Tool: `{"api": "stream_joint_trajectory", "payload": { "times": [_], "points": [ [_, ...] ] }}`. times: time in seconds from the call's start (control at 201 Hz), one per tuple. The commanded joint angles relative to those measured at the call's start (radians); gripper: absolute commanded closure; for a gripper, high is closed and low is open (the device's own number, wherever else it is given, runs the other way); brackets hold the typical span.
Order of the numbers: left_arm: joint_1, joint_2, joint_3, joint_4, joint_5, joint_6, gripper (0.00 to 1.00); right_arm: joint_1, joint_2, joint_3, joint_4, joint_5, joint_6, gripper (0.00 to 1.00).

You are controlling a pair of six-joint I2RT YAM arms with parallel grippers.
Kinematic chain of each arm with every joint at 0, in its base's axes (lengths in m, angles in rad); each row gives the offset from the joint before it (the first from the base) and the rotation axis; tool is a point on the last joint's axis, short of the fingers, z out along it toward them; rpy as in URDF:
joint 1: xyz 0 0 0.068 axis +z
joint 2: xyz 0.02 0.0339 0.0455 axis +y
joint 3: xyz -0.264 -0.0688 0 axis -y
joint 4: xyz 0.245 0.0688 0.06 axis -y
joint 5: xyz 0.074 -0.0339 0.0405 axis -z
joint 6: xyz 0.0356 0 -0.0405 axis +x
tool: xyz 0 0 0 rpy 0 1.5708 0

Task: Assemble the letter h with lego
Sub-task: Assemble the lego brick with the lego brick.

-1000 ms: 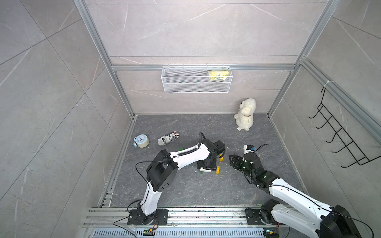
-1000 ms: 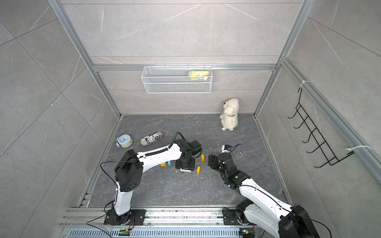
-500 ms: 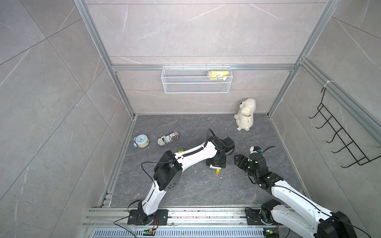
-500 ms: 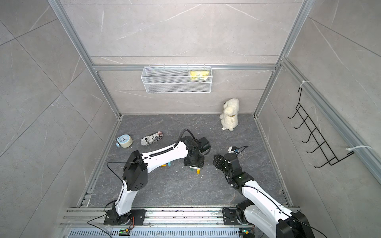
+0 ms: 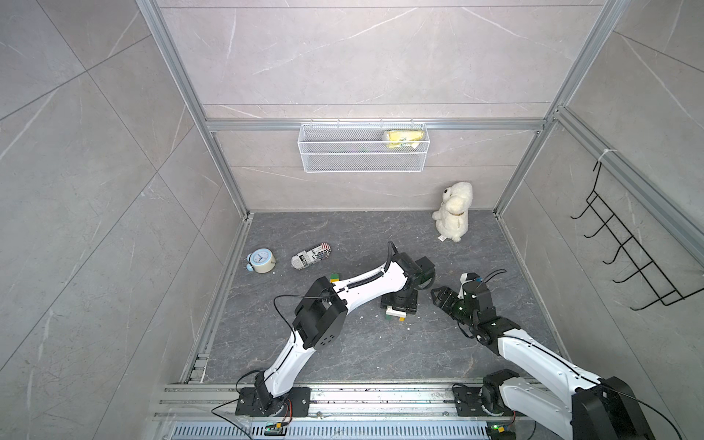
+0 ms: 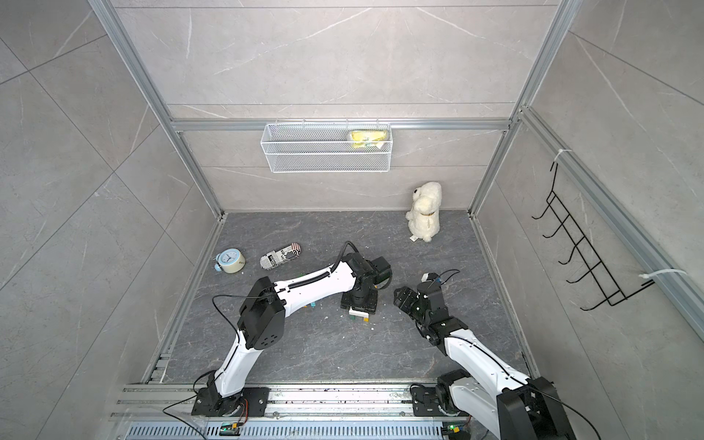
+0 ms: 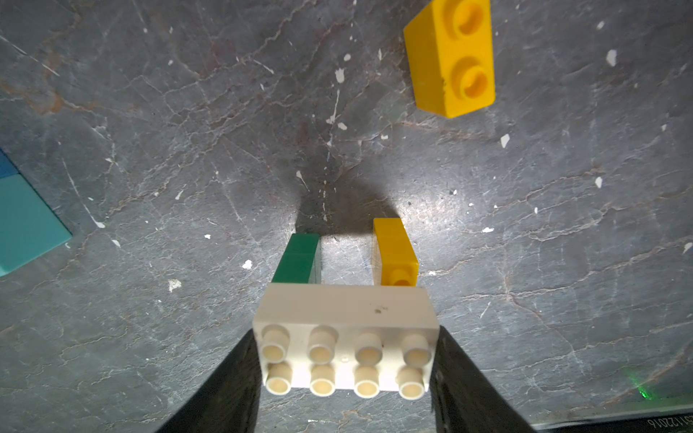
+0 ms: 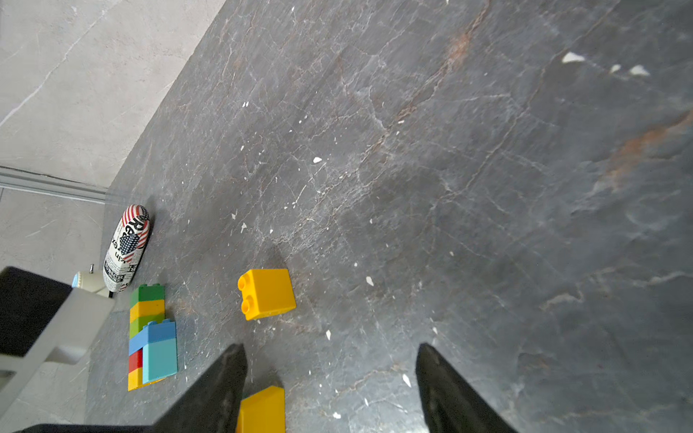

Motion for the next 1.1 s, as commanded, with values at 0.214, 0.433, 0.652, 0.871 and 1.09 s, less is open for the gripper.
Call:
{"api": "stream_joint_trajectory", "payload": {
  "times": [0.214,0.433,0.652,0.871,1.09],
  "points": [
    [0.001,0.025,0.029,-0.045,0.013,0.041,1.0,-0.014,0.01,-0.014,0.031,-0.033,0.012,0.26],
    [0.011,0.043,0.025,-0.046,0.026,0.077,1.0,-0.018,0.017,-0.015,0.041,-0.044,0.014,0.27],
    [0.022,0.034,0.011,-0.014,0.036,0.105,1.0,-0.02,0.017,-0.015,0.045,-0.051,0.012,0.27],
    [0.024,0.03,-0.003,-0.001,0.041,0.111,1.0,-0.02,0.023,-0.015,0.05,-0.053,0.012,0.27],
    [0.024,0.053,-0.002,-0.028,0.052,0.111,1.0,-0.02,0.025,-0.015,0.051,-0.056,0.011,0.28]
  ]
}}
